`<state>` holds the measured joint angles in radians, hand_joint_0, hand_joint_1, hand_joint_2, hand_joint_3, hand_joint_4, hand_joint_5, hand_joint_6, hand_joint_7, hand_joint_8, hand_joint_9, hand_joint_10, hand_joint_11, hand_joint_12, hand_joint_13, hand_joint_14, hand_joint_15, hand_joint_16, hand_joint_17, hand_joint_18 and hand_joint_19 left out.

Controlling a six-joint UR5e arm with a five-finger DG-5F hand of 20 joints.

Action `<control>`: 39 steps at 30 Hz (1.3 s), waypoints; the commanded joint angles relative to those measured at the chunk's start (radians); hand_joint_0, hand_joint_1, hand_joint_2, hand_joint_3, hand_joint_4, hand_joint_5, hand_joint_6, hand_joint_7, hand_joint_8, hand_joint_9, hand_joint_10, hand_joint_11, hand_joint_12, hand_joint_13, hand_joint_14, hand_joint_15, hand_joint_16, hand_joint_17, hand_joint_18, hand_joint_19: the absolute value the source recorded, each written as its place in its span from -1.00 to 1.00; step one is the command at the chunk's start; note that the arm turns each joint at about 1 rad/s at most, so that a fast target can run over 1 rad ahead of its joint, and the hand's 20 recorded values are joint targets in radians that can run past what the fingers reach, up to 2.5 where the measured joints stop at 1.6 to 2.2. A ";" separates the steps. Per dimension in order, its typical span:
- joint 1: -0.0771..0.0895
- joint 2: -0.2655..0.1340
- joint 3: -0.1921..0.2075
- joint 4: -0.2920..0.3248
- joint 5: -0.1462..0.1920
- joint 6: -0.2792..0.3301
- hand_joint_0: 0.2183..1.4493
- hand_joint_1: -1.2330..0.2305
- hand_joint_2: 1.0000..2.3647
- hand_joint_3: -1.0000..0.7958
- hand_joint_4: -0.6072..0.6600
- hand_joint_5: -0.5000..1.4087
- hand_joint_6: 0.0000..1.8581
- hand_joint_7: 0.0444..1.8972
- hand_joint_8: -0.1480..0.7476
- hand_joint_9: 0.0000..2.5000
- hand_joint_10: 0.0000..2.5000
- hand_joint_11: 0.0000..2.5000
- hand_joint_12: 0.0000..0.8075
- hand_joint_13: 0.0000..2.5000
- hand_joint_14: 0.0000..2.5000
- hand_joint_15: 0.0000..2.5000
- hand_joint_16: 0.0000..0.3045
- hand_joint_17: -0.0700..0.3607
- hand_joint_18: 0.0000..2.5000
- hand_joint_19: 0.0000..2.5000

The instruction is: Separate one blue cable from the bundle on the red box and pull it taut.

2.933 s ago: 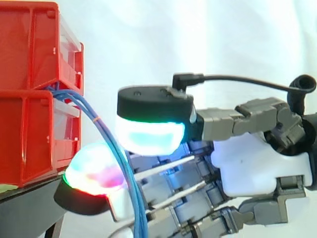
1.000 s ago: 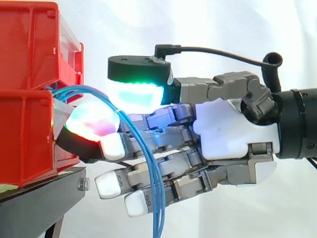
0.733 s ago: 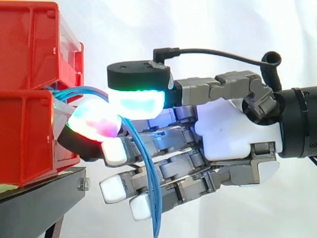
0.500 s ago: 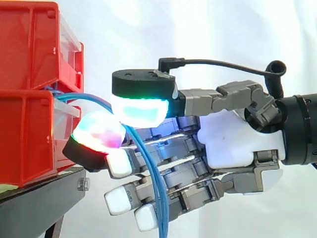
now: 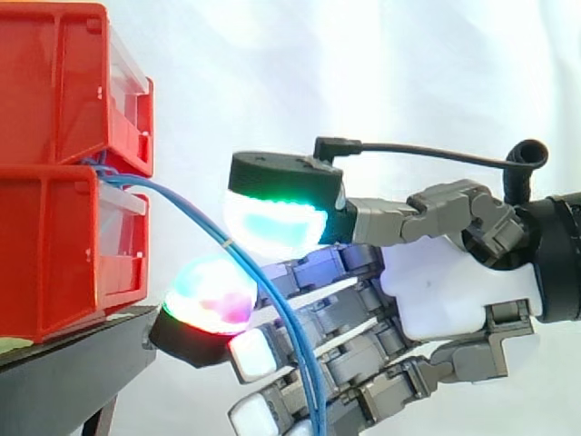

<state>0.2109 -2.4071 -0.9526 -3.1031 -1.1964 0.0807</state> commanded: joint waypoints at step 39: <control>-0.016 0.025 0.043 -0.101 0.000 -0.033 -0.51 -0.01 -0.99 -0.35 0.14 -0.63 -0.01 -0.16 -0.17 -0.26 -0.99 -0.55 -0.09 -0.42 -0.98 -0.54 -0.71 -0.21 -0.47 -0.60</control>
<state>0.1966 -2.3905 -0.9103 -3.1960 -1.1965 0.0528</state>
